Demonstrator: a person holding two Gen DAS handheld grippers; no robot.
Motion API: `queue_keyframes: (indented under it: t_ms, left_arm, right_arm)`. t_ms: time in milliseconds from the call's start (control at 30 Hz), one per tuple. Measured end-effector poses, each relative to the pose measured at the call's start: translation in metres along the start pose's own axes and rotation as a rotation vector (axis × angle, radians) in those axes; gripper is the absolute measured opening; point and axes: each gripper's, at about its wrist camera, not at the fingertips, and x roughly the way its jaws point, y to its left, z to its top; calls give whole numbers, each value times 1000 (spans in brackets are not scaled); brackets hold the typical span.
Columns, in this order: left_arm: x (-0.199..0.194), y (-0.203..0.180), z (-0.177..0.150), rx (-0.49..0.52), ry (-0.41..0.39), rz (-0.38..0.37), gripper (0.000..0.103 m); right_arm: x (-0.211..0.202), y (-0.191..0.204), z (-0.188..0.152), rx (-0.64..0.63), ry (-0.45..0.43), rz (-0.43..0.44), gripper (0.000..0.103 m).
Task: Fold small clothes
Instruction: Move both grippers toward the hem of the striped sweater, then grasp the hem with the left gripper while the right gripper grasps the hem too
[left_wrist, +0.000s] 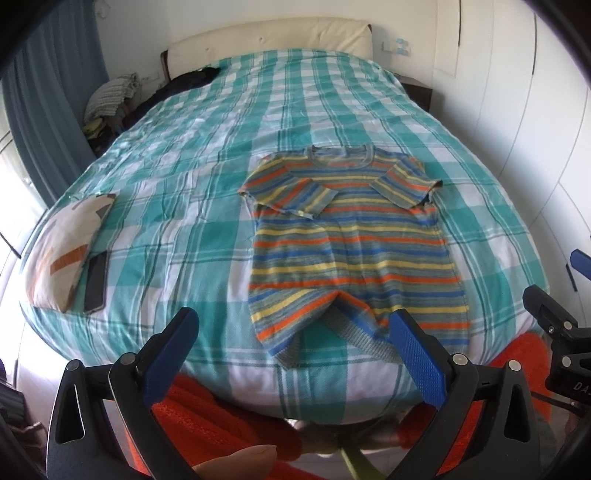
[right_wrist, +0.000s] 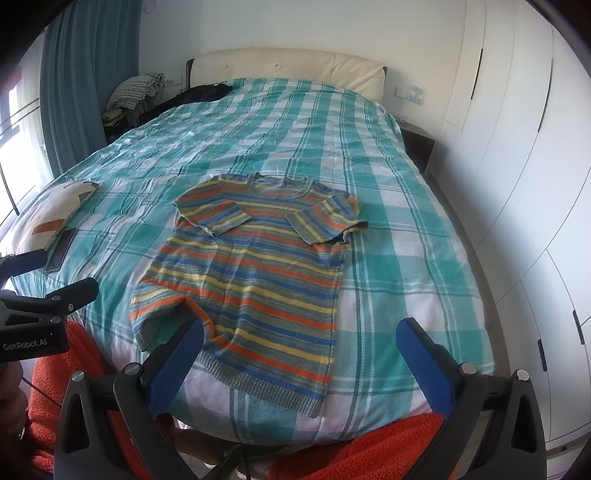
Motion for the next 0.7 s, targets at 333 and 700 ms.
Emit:
queue_keyframes:
  t_ms: [333,700]
  left_arm:
    - [11,12,-8,-53,24,-26,103]
    - [125,82,-82,-60,263,-61,101]
  right_arm:
    - [3,-4,-2,16,5,-3,103]
    - [84,-62,-59,-37,230,218,103]
